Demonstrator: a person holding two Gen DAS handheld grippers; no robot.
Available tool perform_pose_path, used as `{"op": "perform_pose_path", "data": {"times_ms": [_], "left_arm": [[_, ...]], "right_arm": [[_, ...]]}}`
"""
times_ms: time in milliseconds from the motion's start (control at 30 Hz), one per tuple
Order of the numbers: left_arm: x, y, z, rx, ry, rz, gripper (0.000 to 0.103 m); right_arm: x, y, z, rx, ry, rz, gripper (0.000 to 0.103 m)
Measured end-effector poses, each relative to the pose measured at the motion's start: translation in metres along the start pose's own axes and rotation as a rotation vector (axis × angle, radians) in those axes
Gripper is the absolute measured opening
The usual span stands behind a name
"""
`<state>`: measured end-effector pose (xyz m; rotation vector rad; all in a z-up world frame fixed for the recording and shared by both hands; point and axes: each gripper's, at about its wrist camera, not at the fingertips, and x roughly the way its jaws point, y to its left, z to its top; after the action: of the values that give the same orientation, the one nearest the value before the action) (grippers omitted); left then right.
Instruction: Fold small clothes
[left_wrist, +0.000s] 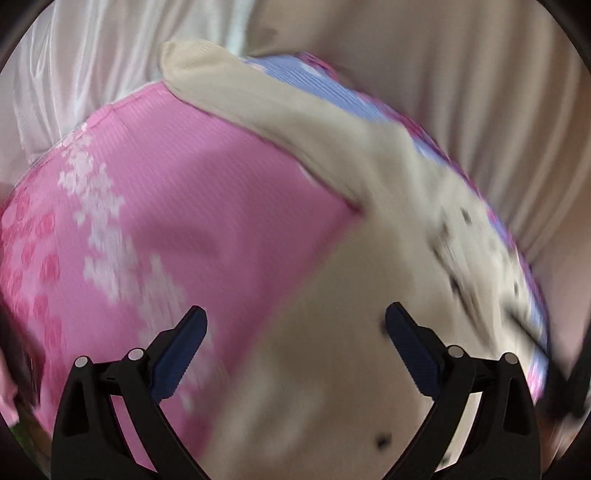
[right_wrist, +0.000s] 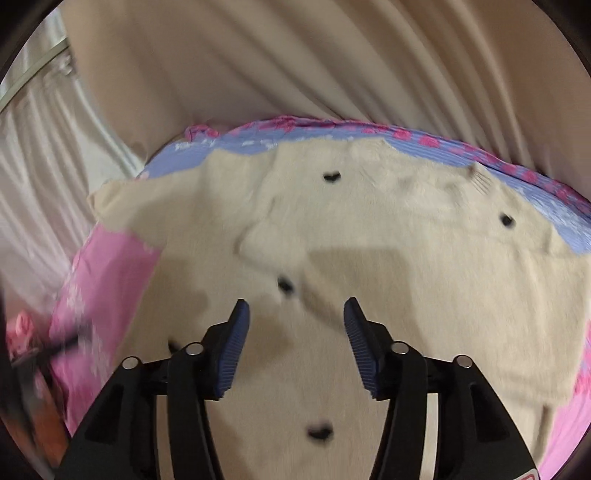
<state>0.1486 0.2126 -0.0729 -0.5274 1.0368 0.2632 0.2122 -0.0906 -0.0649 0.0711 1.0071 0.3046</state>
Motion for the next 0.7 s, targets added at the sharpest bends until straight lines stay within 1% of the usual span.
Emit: {"op": "perform_pose_path", "data": {"times_ms": [33, 100, 167, 200, 300, 333, 433, 500, 567, 600, 633, 667, 700], "left_arm": [[0.007, 0.01, 0.022, -0.036, -0.017, -0.005, 0.095], [0.019, 0.026, 0.056, -0.093, -0.039, -0.026, 0.095], [0.036, 0.049, 0.096, -0.161, -0.067, -0.016, 0.095], [0.046, 0.062, 0.116, -0.189, -0.084, 0.0, 0.095], [0.075, 0.088, 0.167, -0.222, -0.104, 0.094, 0.095], [0.081, 0.094, 0.179, -0.228, -0.108, 0.118, 0.095], [0.099, 0.117, 0.219, -0.262, -0.145, 0.156, 0.095], [0.106, 0.132, 0.236, -0.306, -0.171, 0.147, 0.094], [0.115, 0.146, 0.249, -0.343, -0.18, 0.14, 0.091], [0.121, 0.152, 0.254, -0.358, -0.174, 0.14, 0.082], [0.124, 0.153, 0.255, -0.363, -0.166, 0.132, 0.065], [0.128, 0.154, 0.257, -0.355, -0.155, 0.107, 0.056], [0.132, 0.155, 0.259, -0.342, -0.142, 0.108, 0.041]], "right_arm": [[-0.005, -0.003, -0.01, 0.001, 0.006, -0.009, 0.06], [-0.019, -0.011, -0.033, 0.023, 0.032, -0.027, 0.06], [-0.028, -0.022, -0.053, 0.068, 0.071, -0.038, 0.06], [-0.032, -0.027, -0.063, 0.091, 0.088, -0.05, 0.06], [-0.039, -0.041, -0.085, 0.15, 0.14, -0.08, 0.06], [-0.041, -0.044, -0.091, 0.171, 0.155, -0.089, 0.06], [-0.047, -0.049, -0.105, 0.224, 0.191, -0.101, 0.06], [-0.049, -0.048, -0.108, 0.226, 0.204, -0.118, 0.06], [-0.051, -0.044, -0.11, 0.214, 0.214, -0.13, 0.064], [-0.051, -0.043, -0.109, 0.208, 0.218, -0.137, 0.065], [-0.051, -0.041, -0.109, 0.202, 0.225, -0.144, 0.065], [-0.049, -0.04, -0.108, 0.201, 0.229, -0.143, 0.065], [-0.048, -0.039, -0.108, 0.201, 0.233, -0.141, 0.065]]}}
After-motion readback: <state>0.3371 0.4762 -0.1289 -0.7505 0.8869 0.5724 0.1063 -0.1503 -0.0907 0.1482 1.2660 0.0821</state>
